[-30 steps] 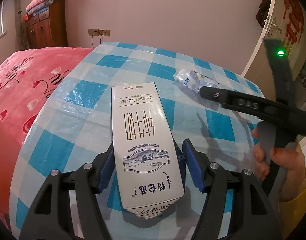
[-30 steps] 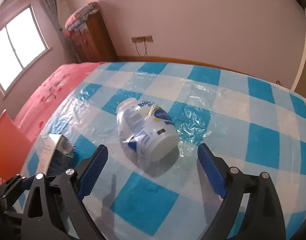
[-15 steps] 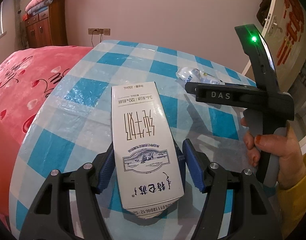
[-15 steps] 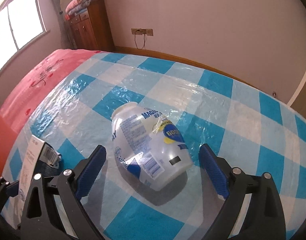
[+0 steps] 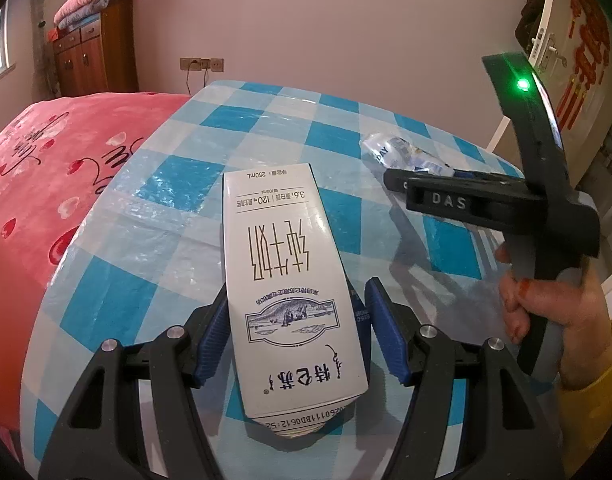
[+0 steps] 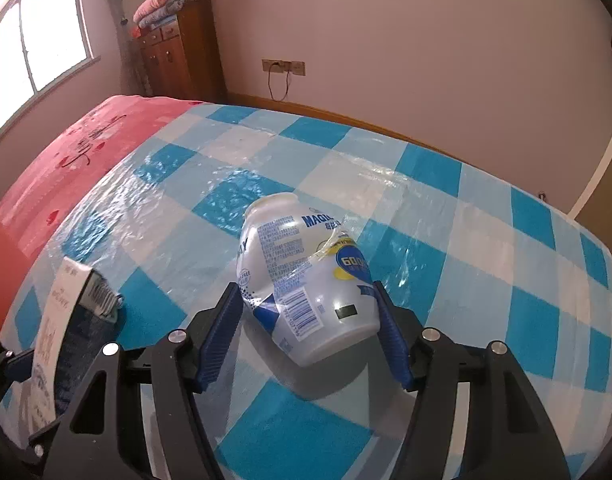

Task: Collect trash
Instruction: 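Carry the carton and bottle over the orange bucket with both tools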

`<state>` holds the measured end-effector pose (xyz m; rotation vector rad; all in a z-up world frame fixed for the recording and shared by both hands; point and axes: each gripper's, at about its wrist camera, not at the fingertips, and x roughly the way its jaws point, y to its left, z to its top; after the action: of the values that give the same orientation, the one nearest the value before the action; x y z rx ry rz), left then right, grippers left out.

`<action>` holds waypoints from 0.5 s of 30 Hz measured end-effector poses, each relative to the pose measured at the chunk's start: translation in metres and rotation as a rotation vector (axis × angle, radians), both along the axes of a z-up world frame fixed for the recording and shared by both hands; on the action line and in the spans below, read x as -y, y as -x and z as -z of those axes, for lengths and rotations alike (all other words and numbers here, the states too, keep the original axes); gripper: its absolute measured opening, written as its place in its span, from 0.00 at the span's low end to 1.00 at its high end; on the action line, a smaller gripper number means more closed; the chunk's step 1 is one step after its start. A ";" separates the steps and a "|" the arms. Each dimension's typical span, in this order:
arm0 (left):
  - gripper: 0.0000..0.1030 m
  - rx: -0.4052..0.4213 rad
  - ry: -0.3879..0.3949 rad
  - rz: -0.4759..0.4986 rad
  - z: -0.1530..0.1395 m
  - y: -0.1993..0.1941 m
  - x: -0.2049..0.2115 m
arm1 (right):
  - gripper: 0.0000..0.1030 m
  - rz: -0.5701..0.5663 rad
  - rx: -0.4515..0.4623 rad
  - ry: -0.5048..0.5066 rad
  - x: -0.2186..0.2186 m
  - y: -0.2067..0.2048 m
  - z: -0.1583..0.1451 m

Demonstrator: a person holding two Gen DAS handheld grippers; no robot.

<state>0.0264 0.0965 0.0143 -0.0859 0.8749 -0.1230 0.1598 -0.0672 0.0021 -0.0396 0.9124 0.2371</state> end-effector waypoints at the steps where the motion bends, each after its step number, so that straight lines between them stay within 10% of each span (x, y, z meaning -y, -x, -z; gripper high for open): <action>1: 0.64 0.000 -0.001 0.000 0.000 0.000 0.000 | 0.63 0.002 0.000 -0.009 0.001 0.003 0.000; 15: 0.64 0.003 -0.001 -0.002 -0.001 0.004 -0.001 | 0.63 0.046 0.011 -0.092 0.011 0.056 -0.013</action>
<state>0.0220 0.0974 0.0148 -0.0858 0.8723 -0.1211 0.1035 -0.0781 0.0154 0.0643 0.8891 0.2359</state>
